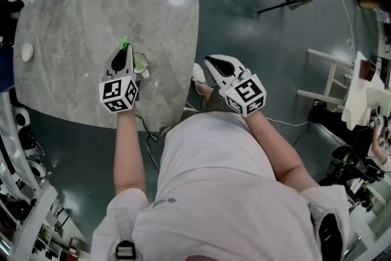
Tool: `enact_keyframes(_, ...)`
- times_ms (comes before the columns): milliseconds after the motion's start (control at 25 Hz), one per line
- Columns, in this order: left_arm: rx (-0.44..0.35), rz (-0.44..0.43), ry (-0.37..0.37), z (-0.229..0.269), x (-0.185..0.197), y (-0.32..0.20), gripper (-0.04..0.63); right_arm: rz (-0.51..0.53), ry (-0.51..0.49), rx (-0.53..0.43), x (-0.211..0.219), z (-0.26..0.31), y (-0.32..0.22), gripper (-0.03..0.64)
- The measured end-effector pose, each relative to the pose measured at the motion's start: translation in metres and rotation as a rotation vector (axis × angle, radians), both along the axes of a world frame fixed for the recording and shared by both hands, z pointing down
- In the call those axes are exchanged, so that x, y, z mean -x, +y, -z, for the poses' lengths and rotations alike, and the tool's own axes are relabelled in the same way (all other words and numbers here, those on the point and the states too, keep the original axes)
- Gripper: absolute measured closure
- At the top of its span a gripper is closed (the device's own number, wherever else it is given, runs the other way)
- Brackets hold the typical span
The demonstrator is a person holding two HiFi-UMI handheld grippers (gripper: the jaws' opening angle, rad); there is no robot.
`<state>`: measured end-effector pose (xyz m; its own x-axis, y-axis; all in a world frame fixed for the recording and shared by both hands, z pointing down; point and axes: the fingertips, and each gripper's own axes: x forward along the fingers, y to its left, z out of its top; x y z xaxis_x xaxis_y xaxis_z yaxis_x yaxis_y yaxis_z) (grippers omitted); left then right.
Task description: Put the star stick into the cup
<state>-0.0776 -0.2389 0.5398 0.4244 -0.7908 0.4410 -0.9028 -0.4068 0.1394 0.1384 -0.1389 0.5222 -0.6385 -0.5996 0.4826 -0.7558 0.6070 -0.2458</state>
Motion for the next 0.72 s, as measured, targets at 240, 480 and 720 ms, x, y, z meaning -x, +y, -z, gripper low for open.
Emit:
enact_keyframes(240,0.009,0.001,-0.013,-0.004,0.003,-0.008,0.577,-0.012,-0.001,0.003,-0.002,-0.001,-0.002,0.606)
enact_keyframes(480,0.019,0.007,-0.023,-0.006,0.006,-0.015,0.577,-0.020,0.000,0.005,-0.001,0.000,-0.004,0.606)
enact_keyframes(720,0.032,0.012,-0.034,-0.011,0.009,-0.016,0.575,-0.025,0.000,0.004,-0.002,-0.002,-0.005,0.606)
